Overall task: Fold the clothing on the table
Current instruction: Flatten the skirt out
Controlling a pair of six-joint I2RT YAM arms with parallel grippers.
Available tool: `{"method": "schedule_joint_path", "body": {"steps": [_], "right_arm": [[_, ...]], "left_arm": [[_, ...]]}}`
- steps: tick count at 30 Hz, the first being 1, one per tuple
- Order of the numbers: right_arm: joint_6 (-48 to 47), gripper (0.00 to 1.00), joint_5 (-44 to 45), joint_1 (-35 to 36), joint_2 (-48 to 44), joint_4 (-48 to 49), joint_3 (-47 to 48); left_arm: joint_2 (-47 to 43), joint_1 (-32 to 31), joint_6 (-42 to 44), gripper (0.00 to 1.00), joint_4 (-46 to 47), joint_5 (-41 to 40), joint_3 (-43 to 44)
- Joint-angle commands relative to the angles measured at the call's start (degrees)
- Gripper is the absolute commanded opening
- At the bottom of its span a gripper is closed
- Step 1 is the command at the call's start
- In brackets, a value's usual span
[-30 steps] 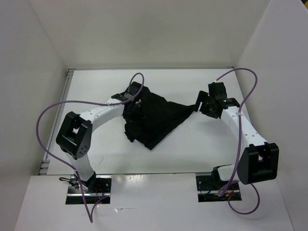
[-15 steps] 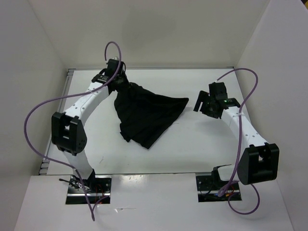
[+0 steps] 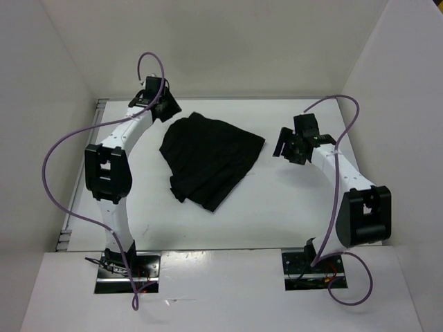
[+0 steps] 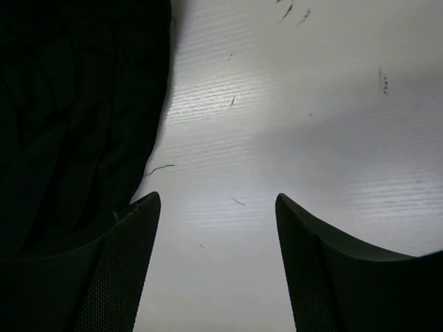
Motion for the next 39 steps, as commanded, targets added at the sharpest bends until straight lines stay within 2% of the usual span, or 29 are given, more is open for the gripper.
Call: {"method": "schedule_joint_path", "body": {"steps": [1,4,10,16,23,27,29,31,33,35,37,39], "right_arm": [[-0.93,0.72,-1.24,2.37,2.75,6.62,3.85],[-0.94,0.7,-0.54,3.0,6.53,9.08,5.43],[0.21,0.57,-0.54,3.53,14.44,13.83,9.4],[2.84,0.44,0.6,3.53,25.77,13.75,19.66],[6.62,0.44,2.79,3.53,34.3,13.13,25.74],[8.99,0.43,3.33,3.53,35.54,12.61,26.27],[9.52,0.38,2.8,3.53,36.33,13.22,26.27],[10.14,0.29,1.75,3.53,37.91,13.22,25.75],[11.44,0.05,0.43,3.53,38.44,13.75,25.13],[11.46,0.0,0.43,3.53,36.96,13.75,22.94],[11.98,0.0,1.21,3.53,34.06,13.75,22.4],[13.64,0.0,3.49,4.05,31.25,9.19,21.79]], "left_arm": [[-0.07,0.97,0.84,0.53,3.86,2.27,2.77],[-2.88,0.97,2.25,0.53,3.86,2.79,1.46],[-9.74,0.97,4.45,0.54,5.0,6.04,-6.79],[-14.67,0.97,6.38,0.54,4.48,9.38,-13.92],[-17.57,1.58,8.85,0.55,1.23,10.09,-15.24],[-17.57,2.64,9.46,0.55,1.22,10.09,-15.76],[-17.57,3.25,9.46,0.55,1.22,10.09,-15.77],[-17.57,3.77,9.46,0.55,1.22,10.62,-15.77],[-17.05,4.3,9.99,0.55,1.22,11.22,-15.77],[-17.04,4.83,11.3,0.55,2.27,12.19,-16.29],[-16.26,5.36,14.01,0.58,4.81,15.79,-16.3],[-14.33,5.36,17.0,0.61,7.8,21.73,-16.3]]}}
